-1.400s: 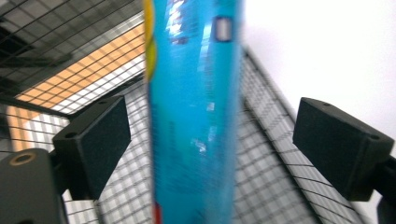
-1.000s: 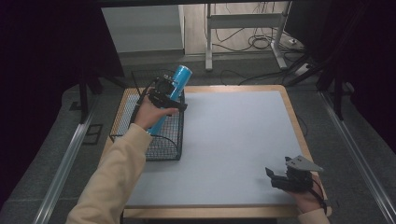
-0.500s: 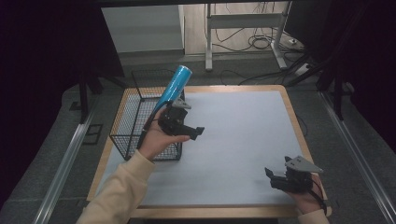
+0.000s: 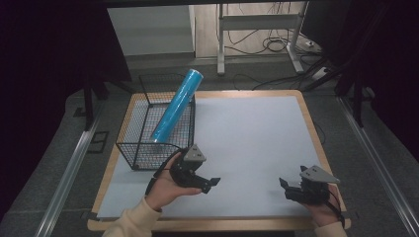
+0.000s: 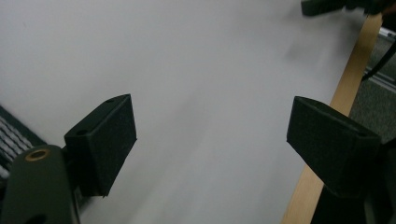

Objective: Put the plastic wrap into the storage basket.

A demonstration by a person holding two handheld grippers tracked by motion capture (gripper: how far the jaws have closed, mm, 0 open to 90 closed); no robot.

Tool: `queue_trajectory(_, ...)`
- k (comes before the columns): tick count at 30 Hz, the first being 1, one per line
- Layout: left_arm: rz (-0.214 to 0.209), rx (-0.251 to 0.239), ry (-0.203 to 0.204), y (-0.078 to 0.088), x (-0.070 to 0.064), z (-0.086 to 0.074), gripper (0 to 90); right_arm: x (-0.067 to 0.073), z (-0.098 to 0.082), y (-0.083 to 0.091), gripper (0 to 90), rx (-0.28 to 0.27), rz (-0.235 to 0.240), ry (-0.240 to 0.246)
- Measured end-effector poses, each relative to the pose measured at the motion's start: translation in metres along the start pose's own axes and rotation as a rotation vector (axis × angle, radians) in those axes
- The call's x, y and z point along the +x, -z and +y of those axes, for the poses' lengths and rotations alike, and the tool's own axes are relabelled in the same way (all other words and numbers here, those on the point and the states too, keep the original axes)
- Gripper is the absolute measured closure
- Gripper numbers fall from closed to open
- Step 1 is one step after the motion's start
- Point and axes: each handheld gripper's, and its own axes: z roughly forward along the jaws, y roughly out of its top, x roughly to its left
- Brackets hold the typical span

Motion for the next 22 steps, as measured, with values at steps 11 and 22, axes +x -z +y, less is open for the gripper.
queue_trajectory(11, 0.008, -0.003, 0.062, 0.0, 0.007, -0.023, 16.4, 0.003, 0.001, -0.001, 15.2, 0.001, -0.007, 0.003)
queue_trajectory(22, 0.014, 0.025, 0.042, -0.008, 0.005, -0.029, 16.5, 0.003, 0.001, -0.001, 15.2, -0.008, -0.004, 0.007)
